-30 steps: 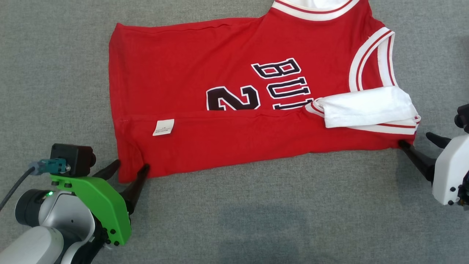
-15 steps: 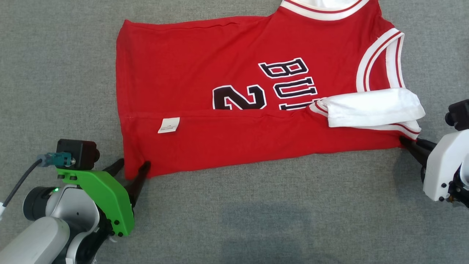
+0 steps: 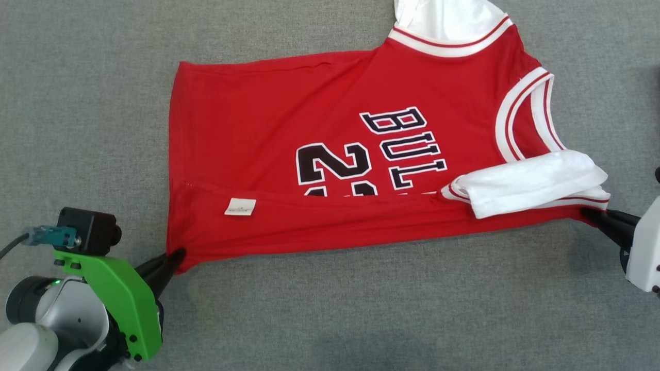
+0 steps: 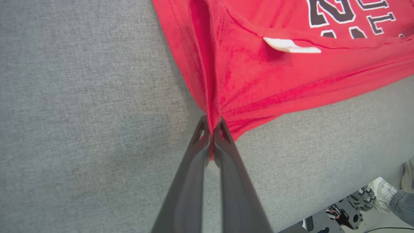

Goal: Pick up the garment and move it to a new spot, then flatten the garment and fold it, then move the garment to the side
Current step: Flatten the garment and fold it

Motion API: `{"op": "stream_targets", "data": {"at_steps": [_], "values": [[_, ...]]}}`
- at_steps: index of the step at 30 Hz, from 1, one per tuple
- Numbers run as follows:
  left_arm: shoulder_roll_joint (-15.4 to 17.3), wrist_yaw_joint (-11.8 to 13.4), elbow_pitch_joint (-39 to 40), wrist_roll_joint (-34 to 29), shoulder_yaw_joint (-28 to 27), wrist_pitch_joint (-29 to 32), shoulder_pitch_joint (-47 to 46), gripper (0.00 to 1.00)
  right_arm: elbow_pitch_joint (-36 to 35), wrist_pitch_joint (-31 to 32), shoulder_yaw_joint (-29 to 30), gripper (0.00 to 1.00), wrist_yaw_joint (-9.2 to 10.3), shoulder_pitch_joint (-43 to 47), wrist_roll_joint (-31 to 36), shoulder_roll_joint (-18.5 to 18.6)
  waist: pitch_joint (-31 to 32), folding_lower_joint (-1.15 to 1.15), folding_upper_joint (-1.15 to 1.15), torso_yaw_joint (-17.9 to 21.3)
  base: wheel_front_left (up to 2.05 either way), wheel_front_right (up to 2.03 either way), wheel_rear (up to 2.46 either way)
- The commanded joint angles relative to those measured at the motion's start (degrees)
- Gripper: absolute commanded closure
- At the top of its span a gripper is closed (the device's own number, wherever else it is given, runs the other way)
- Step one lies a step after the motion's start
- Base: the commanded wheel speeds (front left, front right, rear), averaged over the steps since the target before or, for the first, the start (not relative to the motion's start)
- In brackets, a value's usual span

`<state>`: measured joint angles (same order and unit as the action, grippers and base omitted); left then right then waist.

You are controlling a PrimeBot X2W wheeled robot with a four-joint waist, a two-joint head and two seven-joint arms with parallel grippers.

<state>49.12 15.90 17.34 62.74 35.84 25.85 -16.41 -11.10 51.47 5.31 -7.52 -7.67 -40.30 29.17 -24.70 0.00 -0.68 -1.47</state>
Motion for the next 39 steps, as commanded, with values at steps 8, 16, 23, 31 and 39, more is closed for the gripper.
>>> {"op": "stream_targets", "data": {"at_steps": [8,16,23,31,39], "values": [[4.0,1.0,8.4,2.8,0.4,1.1,6.6,1.00,-4.3,7.1,6.8,1.00,0.07,6.8,-3.7,-0.6,2.5,0.00,0.68,-0.3,0.00,0.00,0.00],[2.2,1.5,9.8,3.5,2.1,-2.0,12.3,1.00,-9.1,11.0,10.5,1.00,0.07,15.1,-4.0,-3.2,0.9,0.00,0.68,0.0,0.00,0.00,0.00],[1.3,0.5,6.1,1.5,3.3,-2.4,10.8,0.10,-8.6,9.5,10.5,0.58,0.06,14.2,-2.1,-4.7,0.3,0.00,0.68,0.3,0.00,0.00,0.00],[3.7,2.5,6.6,0.1,1.2,-4.0,11.1,0.00,-8.2,6.9,11.0,0.00,0.03,12.5,0.8,-3.0,-0.1,0.00,0.68,0.2,0.00,0.00,0.00],[6.0,3.4,8.0,-1.7,-5.4,-5.5,2.8,0.00,-10.5,2.8,13.8,0.00,0.03,-1.7,2.6,0.1,-5.5,0.00,0.68,-0.4,0.00,0.00,0.00]]}}
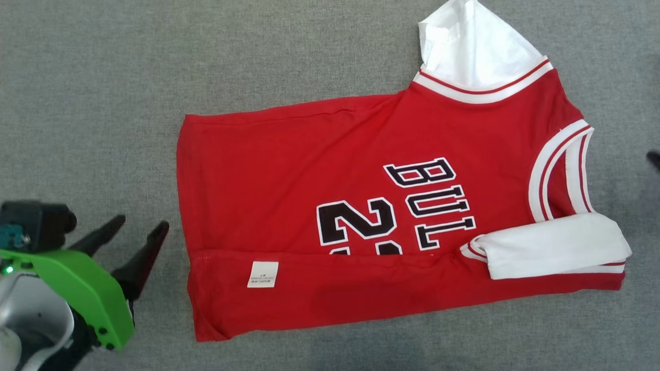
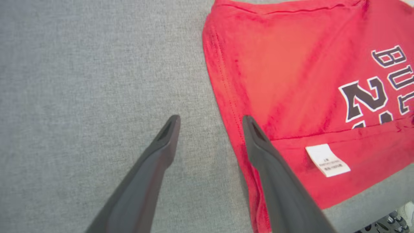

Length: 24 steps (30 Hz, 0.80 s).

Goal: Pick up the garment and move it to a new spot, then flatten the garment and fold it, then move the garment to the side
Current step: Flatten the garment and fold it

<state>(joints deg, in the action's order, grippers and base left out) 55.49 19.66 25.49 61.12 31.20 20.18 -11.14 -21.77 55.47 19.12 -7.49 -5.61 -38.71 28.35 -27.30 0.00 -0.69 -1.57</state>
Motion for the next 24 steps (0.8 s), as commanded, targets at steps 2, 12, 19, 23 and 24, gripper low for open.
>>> {"op": "stream_targets", "data": {"at_steps": [2,12,19,23,24], "values": [[-1.4,-1.0,-1.5,-0.4,-1.0,1.6,-6.6,0.00,1.5,-2.9,-2.5,0.00,-0.01,-9.7,2.5,1.9,-4.9,0.00,0.69,-0.5,0.00,0.00,0.00],[-10.0,-7.0,-12.3,-6.2,6.4,12.8,-28.3,0.00,14.0,-0.4,-17.7,0.00,0.00,-37.4,9.0,3.3,-12.4,0.00,0.69,-3.7,0.00,0.00,0.00],[-14.7,-10.7,-18.6,-6.5,9.6,17.7,-36.4,0.00,23.5,2.5,-26.3,0.00,-0.01,-52.0,10.7,-0.2,-13.5,0.00,0.69,-5.7,0.00,0.00,0.00],[-16.4,-12.1,-19.8,-5.3,11.3,19.7,-37.4,0.00,27.4,4.2,-29.2,0.00,-0.01,-54.8,10.8,-1.2,-13.3,0.00,0.69,-6.4,0.00,0.00,0.00],[-16.6,-12.5,-20.0,-5.2,11.7,20.1,-37.6,0.00,28.1,4.6,-29.8,0.00,-0.01,-55.1,10.7,-1.2,-13.3,0.00,0.69,-6.6,0.00,0.00,0.00]]}}
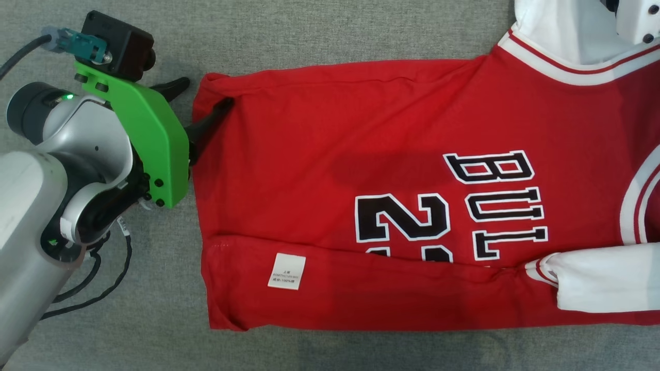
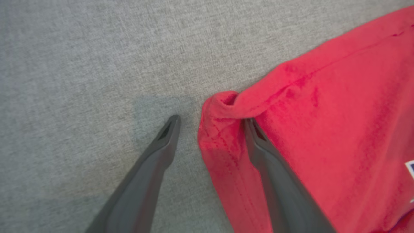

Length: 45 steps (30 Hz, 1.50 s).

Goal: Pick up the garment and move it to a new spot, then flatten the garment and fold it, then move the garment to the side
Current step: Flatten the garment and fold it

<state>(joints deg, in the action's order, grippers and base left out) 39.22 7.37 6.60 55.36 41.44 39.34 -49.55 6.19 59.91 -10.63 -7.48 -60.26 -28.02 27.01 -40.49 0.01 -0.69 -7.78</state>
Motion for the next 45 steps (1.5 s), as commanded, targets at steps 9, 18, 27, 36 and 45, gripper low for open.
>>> {"op": "stream_targets", "data": {"at_steps": [9,18,27,36,45], "values": [[-1.9,-1.1,-3.3,0.3,2.7,2.5,-0.8,0.00,2.9,-0.4,-2.5,1.00,-0.02,-1.1,-0.8,0.8,-0.5,-0.01,0.69,-0.8,0.00,0.00,0.00],[-3.2,-1.1,-4.3,0.3,2.3,0.4,-1.1,1.00,2.8,-4.1,-3.5,1.00,-0.01,-0.3,-2.6,1.1,1.0,-0.01,0.69,0.9,0.00,0.00,0.00],[-1.1,0.4,-1.9,1.0,-0.1,-3.9,2.9,1.00,1.1,-12.2,-3.3,1.00,-0.02,2.8,-6.7,2.2,5.6,-0.01,0.69,2.6,0.00,0.00,0.00],[3.1,4.4,4.5,1.5,-3.4,-10.8,12.9,1.00,-6.4,-20.5,0.9,1.00,-0.02,14.5,-14.0,7.1,11.7,-0.01,0.69,3.9,0.00,0.00,0.00],[4.6,8.1,9.6,1.5,-4.0,-16.4,22.6,1.00,-17.0,-29.3,6.4,1.00,-0.02,36.5,-19.1,9.6,17.0,-0.01,0.69,5.6,0.00,0.00,0.00]]}}
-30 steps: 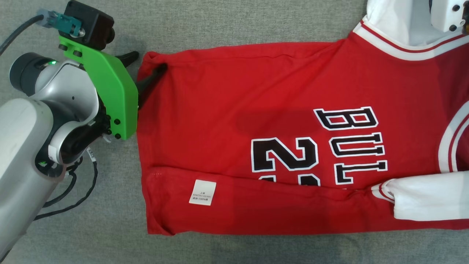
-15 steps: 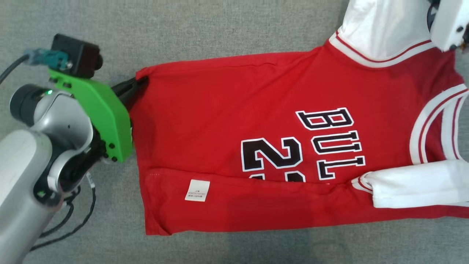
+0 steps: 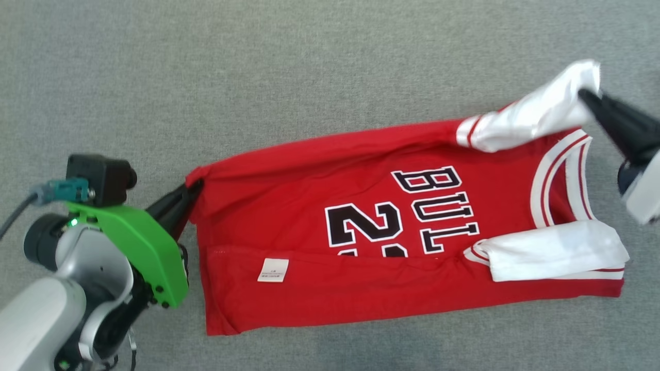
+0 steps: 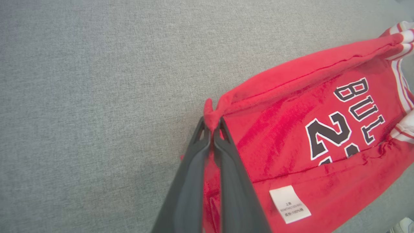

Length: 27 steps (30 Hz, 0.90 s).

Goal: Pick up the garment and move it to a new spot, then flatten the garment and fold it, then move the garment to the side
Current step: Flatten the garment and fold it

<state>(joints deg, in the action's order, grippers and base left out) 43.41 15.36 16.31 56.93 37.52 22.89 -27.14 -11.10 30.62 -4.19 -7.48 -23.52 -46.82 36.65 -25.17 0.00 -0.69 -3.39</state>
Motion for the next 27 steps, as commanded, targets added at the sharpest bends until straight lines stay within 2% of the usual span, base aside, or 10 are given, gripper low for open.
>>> {"op": "stream_targets", "data": {"at_steps": [1,8,13,19,20,22,23,24,25,27], "values": [[0.6,0.6,0.3,-0.4,0.0,-0.7,1.4,1.00,-0.7,-0.7,0.3,1.00,-0.02,2.3,-0.4,-0.4,2.2,0.00,0.69,1.5,0.00,0.00,0.00],[0.9,2.9,1.5,2.5,-0.4,-5.5,11.6,1.00,-4.4,-4.7,0.6,1.00,-0.02,18.9,0.9,-3.1,3.9,0.00,0.69,3.1,0.00,0.00,0.00],[0.1,2.9,-0.3,2.8,-0.9,-7.1,13.1,1.00,-3.7,-6.6,-1.6,1.00,-0.02,21.9,1.9,-4.7,4.8,0.00,0.69,3.4,0.00,0.00,0.00],[0.2,2.4,0.4,3.9,-0.3,-6.8,14.9,1.00,-0.7,-9.1,-4.9,1.00,-0.02,22.3,5.0,-2.8,5.4,0.00,0.69,3.8,0.00,0.00,0.00],[0.3,2.4,0.2,3.7,0.0,-6.6,15.0,1.00,0.0,-9.4,-5.5,0.86,-0.02,22.2,5.5,-2.5,5.5,0.00,0.69,3.7,0.00,0.00,0.00],[0.2,2.1,-0.5,3.6,0.7,-6.2,15.4,0.70,0.9,-9.6,-7.0,0.00,-0.02,21.7,6.4,-1.5,5.7,0.00,0.69,3.6,0.00,0.00,0.00],[0.3,2.1,-0.8,3.3,1.1,-5.9,15.4,0.55,1.3,-9.5,-7.4,0.00,-0.02,21.5,6.4,-1.4,5.8,0.00,0.69,3.6,0.00,0.00,0.00],[0.5,2.0,-1.1,2.8,1.6,-5.9,15.6,0.15,1.5,-9.3,-7.9,0.00,-0.02,21.4,6.6,-1.1,6.0,0.00,0.69,3.6,0.00,0.00,0.00],[0.6,2.2,-1.3,2.3,2.0,-5.9,15.8,0.00,1.6,-9.0,-8.0,0.00,-0.02,21.4,6.6,-0.9,6.1,0.00,0.69,3.6,0.00,0.00,0.00],[0.7,2.3,-1.5,1.5,2.3,-6.2,15.9,0.00,1.7,-8.6,-8.0,0.00,-0.02,21.6,6.3,-0.8,6.3,0.00,0.69,3.5,0.00,0.00,0.00]]}}
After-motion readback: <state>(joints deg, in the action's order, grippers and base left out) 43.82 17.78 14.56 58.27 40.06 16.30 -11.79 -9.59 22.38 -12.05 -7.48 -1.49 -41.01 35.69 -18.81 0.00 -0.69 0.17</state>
